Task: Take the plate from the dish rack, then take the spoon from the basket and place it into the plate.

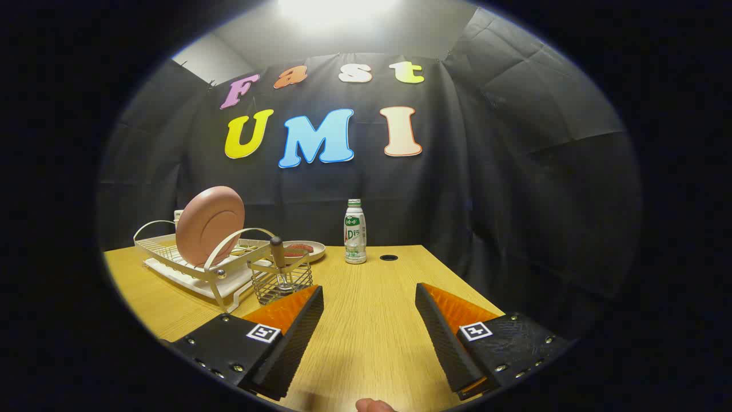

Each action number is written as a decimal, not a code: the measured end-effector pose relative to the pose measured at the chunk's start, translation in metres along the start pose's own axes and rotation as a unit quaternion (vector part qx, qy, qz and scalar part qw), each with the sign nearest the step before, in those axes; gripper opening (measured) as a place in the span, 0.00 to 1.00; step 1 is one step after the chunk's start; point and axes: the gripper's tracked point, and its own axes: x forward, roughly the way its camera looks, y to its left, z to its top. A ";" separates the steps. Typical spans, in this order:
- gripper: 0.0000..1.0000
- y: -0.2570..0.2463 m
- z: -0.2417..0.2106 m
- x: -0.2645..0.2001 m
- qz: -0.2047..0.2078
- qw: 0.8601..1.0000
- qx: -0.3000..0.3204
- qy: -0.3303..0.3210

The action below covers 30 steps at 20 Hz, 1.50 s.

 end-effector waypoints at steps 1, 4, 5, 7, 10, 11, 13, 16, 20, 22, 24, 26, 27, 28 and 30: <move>0.98 -0.002 0.000 0.008 -0.003 1.000 0.003 -0.001; 0.98 -0.008 0.002 0.036 -0.007 1.000 0.025 0.004; 0.98 -0.011 0.006 0.045 -0.011 1.000 0.030 0.000; 0.98 -0.019 0.014 0.060 -0.025 0.999 0.033 -0.010; 0.98 -0.023 0.027 0.068 -0.031 0.999 0.015 -0.014; 0.98 -0.025 0.036 0.068 -0.032 0.999 0.016 -0.014; 0.98 -0.028 0.060 0.061 -0.041 0.999 0.018 -0.010; 0.97 -0.019 0.111 0.042 -0.043 0.999 0.006 -0.015; 0.97 0.008 0.172 0.014 -0.035 0.999 -0.006 -0.024; 0.97 0.021 0.191 0.003 -0.040 0.999 -0.001 -0.025; 0.97 0.033 0.209 -0.006 -0.045 0.999 0.003 -0.029; 0.97 0.050 0.222 -0.012 -0.043 0.999 0.005 -0.029; 0.97 0.057 0.228 -0.014 -0.043 0.999 0.004 -0.030; 0.97 0.064 0.233 -0.016 -0.042 0.999 0.006 -0.027; 0.97 0.075 0.242 -0.017 -0.048 0.998 0.017 -0.025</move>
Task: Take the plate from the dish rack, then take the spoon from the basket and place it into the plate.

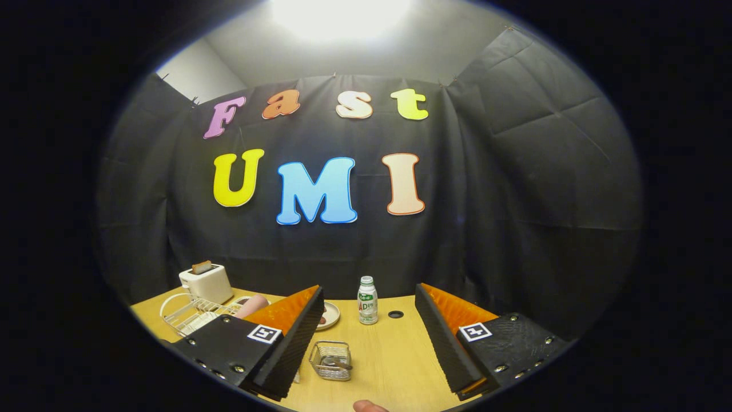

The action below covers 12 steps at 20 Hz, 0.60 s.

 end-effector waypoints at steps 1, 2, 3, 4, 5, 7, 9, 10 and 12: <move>0.97 0.008 0.004 0.001 0.002 1.000 0.001 0.002; 0.97 0.015 0.006 0.001 0.005 1.000 -0.001 0.005; 0.97 0.021 0.007 0.003 0.005 1.000 -0.006 0.009; 0.97 0.029 0.011 0.003 0.011 1.000 -0.007 0.012; 0.97 0.041 0.017 0.004 0.018 1.000 -0.011 0.011; 0.97 0.056 0.019 0.007 0.025 0.999 -0.024 0.025; 0.97 0.078 0.021 0.010 0.039 0.998 -0.026 0.049; 0.97 0.089 0.020 0.012 0.047 0.997 -0.023 0.065; 0.97 0.109 0.017 0.017 0.060 0.993 -0.018 0.101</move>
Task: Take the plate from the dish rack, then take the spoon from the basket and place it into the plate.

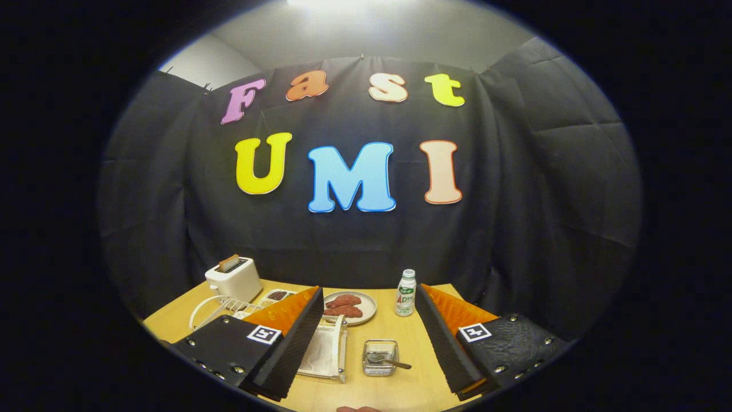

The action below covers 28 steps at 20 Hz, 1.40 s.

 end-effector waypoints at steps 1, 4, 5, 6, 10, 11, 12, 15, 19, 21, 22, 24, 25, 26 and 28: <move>0.97 0.010 -0.001 0.004 0.008 1.000 -0.001 0.018; 0.97 0.039 -0.001 0.019 0.035 0.997 -0.003 0.068; 0.97 0.048 -0.003 0.025 0.041 0.996 -0.002 0.085; 0.97 0.054 -0.007 0.030 0.046 0.994 -0.004 0.104; 0.97 0.083 -0.030 0.052 0.068 0.977 0.006 0.203; 0.98 0.086 -0.033 0.058 0.065 0.972 0.010 0.225; 0.98 0.087 -0.036 0.064 0.058 0.968 0.011 0.245; 0.97 0.089 -0.047 0.081 0.033 0.955 -0.008 0.296; 0.97 0.102 -0.074 0.108 0.018 0.930 0.003 0.366; 0.98 0.108 -0.084 0.125 0.009 0.924 0.013 0.383; 0.95 0.109 -0.088 0.132 0.001 0.920 0.017 0.392; 0.88 0.112 -0.099 0.141 -0.016 0.910 0.007 0.413; 0.88 0.108 -0.106 0.143 -0.030 0.904 -0.006 0.427; 0.88 0.106 -0.111 0.146 -0.041 0.897 -0.018 0.439; 0.88 0.104 -0.120 0.152 -0.061 0.888 -0.036 0.454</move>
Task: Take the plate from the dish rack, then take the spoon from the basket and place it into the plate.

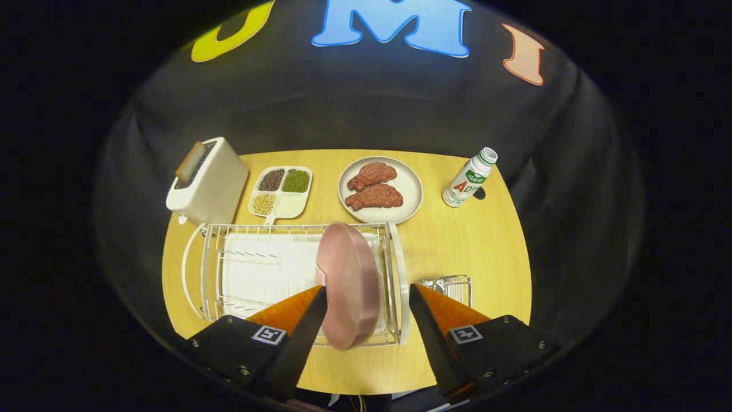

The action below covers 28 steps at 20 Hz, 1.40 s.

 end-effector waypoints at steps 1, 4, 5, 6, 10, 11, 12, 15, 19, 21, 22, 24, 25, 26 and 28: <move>0.82 -0.001 0.000 0.005 -0.012 1.000 -0.003 0.002; 0.74 -0.001 -0.002 0.015 -0.061 0.998 -0.012 0.010; 0.59 -0.007 -0.007 0.023 -0.080 0.997 -0.015 0.011; 0.48 -0.010 -0.008 0.027 -0.094 0.995 -0.017 0.011; 0.15 -0.014 -0.015 0.025 -0.120 0.993 -0.014 0.012; 0.12 -0.008 -0.014 0.034 -0.120 0.993 -0.007 0.000; 0.09 -0.006 -0.013 0.029 -0.126 0.992 -0.018 0.005; 0.05 -0.003 -0.012 0.021 -0.135 0.991 -0.018 0.005; 0.05 -0.007 -0.001 0.005 -0.162 0.986 -0.038 -0.005; 0.05 -0.006 0.000 0.002 -0.165 0.985 -0.046 -0.001; 0.05 -0.007 0.000 0.001 -0.169 0.984 -0.048 0.001; 0.05 -0.005 0.003 0.001 -0.181 0.982 -0.049 -0.001; 0.05 -0.002 0.006 0.001 -0.190 0.980 -0.056 -0.004; 0.05 -0.001 0.011 -0.001 -0.202 0.977 -0.068 -0.009; 0.05 0.001 0.021 -0.006 -0.219 0.972 -0.080 -0.024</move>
